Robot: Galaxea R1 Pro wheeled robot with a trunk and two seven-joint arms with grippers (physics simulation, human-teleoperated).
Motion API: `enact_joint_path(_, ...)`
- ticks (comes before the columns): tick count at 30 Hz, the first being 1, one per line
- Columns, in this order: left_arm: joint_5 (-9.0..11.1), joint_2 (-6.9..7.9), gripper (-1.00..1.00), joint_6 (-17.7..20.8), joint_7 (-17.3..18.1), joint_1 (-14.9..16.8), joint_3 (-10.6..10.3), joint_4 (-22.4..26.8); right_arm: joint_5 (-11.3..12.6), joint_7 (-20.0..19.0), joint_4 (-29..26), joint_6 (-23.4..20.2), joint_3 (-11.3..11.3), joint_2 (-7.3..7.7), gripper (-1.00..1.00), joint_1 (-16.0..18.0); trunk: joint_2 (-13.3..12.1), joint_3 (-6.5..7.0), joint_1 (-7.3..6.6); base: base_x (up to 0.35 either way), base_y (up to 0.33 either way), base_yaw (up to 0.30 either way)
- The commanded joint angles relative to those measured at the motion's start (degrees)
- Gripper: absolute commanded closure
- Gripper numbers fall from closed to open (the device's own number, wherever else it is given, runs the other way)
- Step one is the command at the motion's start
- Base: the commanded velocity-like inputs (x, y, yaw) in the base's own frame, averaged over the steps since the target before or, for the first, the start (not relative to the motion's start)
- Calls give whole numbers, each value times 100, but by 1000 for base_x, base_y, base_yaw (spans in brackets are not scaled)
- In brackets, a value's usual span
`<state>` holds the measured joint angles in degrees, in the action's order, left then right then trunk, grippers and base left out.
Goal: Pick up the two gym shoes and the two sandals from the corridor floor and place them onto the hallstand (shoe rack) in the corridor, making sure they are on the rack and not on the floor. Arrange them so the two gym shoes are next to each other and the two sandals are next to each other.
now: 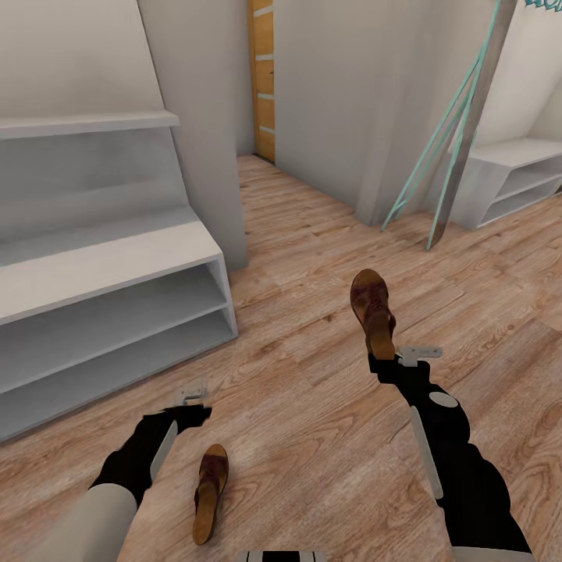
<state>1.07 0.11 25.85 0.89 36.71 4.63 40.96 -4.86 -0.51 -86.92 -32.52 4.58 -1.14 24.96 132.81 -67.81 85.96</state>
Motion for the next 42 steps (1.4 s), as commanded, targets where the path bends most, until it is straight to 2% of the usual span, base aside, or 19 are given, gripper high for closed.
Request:
enact_joint_path(1,2,-1,-100,-10,0,-16,1,0,20,1,0,0,0,0,100,0,0,0,0,0,0,0)
enact_joint_path(8,-1,-2,-100,-215,-1,-221,1,-5,20,-1,0,-2,-5,0,100,0,0,0,0,0,0,0)
enact_joint_path(18,-1,-18,-100,-283,-1,-260,-6,-16,20,1,0,-3,-9,0,100,0,0,0,0,0,0,0)
enact_joint_path(24,-8,-20,-100,-284,-1,-285,-12,-24,20,0,0,-4,-9,0,100,0,241,-108,132,0,0,0)
enact_joint_path(28,-14,-20,-100,-297,-1,-588,-25,-16,21,-1,0,-3,-10,0,100,0,401,-179,220,0,0,0)
enact_joint_path(31,-11,-20,-100,-299,-1,-693,-20,-11,25,-1,0,-4,-10,0,100,0,521,-233,285,0,0,0)
enact_joint_path(42,-2,-20,-100,-300,11,-778,-6,-17,22,-1,0,-5,-10,0,100,0,963,-463,527,0,0,0)
